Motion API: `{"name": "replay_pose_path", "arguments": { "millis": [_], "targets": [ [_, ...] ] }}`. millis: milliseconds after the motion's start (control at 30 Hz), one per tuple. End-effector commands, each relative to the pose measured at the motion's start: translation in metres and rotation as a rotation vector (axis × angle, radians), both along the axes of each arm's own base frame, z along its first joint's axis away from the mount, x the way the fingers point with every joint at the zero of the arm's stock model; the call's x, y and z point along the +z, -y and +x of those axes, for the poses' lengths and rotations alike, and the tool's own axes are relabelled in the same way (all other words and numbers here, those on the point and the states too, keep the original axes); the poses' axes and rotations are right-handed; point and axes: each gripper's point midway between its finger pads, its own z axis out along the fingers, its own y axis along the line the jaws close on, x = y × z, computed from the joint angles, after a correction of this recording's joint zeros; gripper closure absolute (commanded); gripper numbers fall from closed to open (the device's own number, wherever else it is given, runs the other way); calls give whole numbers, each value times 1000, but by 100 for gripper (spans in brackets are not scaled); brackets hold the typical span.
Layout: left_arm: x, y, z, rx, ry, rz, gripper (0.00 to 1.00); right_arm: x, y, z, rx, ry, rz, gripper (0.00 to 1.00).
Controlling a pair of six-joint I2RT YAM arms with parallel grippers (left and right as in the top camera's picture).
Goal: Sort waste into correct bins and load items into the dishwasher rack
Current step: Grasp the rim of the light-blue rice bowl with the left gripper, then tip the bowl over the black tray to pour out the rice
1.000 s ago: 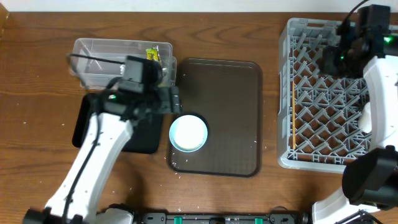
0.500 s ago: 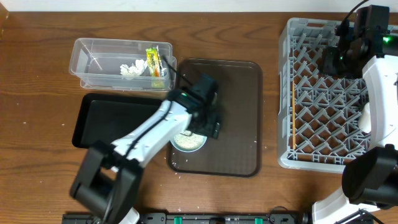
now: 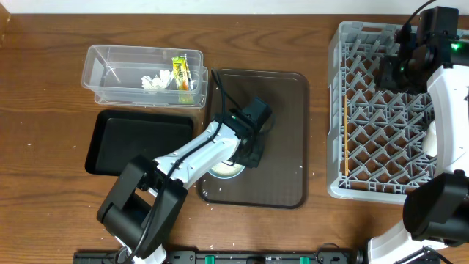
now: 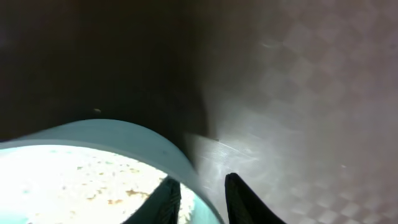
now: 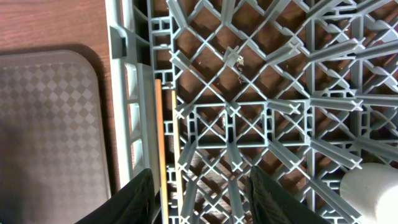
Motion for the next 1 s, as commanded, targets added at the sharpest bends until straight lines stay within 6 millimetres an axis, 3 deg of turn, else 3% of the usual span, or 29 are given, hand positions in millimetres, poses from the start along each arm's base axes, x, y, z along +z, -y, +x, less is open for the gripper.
{"name": "replay_pose_path", "arguments": {
  "millis": [0,67,300,600,700,867,967],
  "targets": [
    [-6,-9,5,6,22,60,81,-3,-2,-1,-3,-10,9,53],
    [-6,-9,6,6,23,60,93,-3,-2,-1,-3,-10,9,53],
    [0,-9,6,6,27,57,94,-3,-2,-1,-3,-10,9,53],
    [65,-7,19,28,111,-8,94,-3,-2,-1,-3,-11,8,53],
    [82,-23,25,74,136,-25,94,-3,-2,-1,-2,-11,9,53],
    [102,-68,39,210,136,-51,94,-3,-2,-1,-3,-11,8,53],
    [108,-82,44,232,78,-179,94,-3,-2,-1,-2,-11,8,53]
  ]
}}
